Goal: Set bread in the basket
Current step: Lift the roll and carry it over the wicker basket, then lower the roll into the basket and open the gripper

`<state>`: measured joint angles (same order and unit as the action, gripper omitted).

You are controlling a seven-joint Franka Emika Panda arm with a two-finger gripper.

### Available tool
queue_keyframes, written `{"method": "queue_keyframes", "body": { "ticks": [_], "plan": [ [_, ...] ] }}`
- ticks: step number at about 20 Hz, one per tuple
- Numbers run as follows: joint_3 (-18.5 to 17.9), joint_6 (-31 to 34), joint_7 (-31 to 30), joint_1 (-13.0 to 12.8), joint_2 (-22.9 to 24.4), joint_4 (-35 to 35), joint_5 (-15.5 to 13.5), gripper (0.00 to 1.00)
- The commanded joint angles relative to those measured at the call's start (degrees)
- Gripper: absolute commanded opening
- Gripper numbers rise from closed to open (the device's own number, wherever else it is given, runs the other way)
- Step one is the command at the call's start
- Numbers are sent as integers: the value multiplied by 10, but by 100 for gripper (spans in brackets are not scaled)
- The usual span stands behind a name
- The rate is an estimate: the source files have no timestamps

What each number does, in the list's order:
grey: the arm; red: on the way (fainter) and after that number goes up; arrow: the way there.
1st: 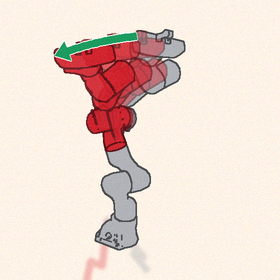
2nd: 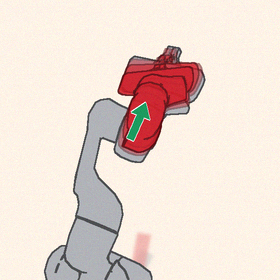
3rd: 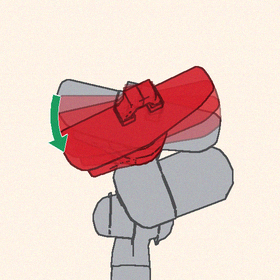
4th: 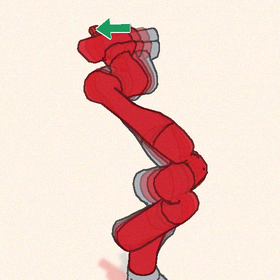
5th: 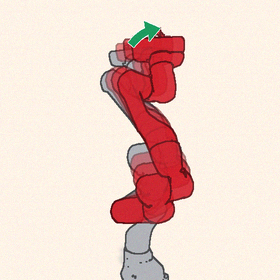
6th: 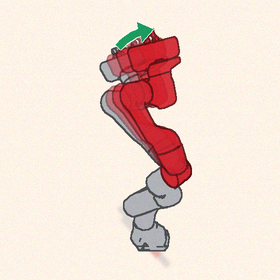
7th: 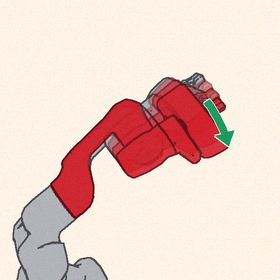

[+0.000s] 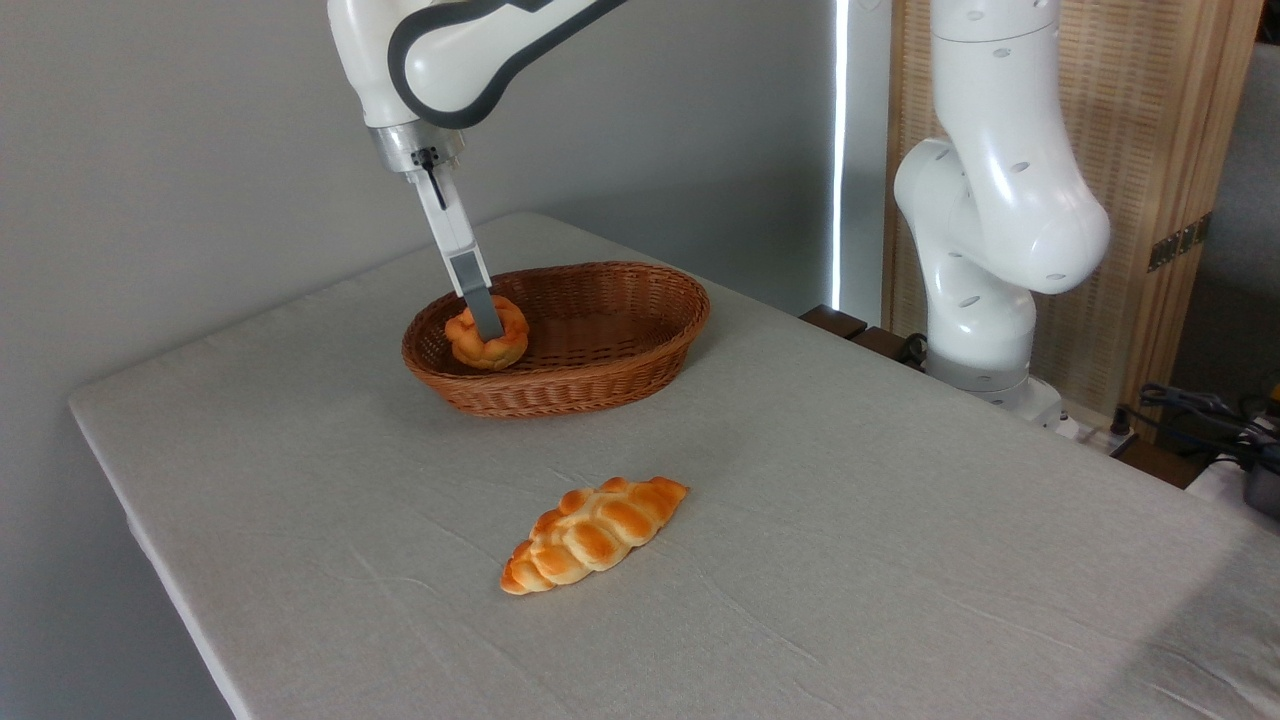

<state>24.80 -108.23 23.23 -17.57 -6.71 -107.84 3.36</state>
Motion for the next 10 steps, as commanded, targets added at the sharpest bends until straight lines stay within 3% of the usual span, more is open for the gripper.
{"method": "queue_keyframes", "body": {
  "ticks": [1, 10],
  "plan": [
    [-4, 3, -5, 3, 6, 4, 4, 100],
    [-19, 7, -5, 3, 19, 7, 3, 100]
  ]
}}
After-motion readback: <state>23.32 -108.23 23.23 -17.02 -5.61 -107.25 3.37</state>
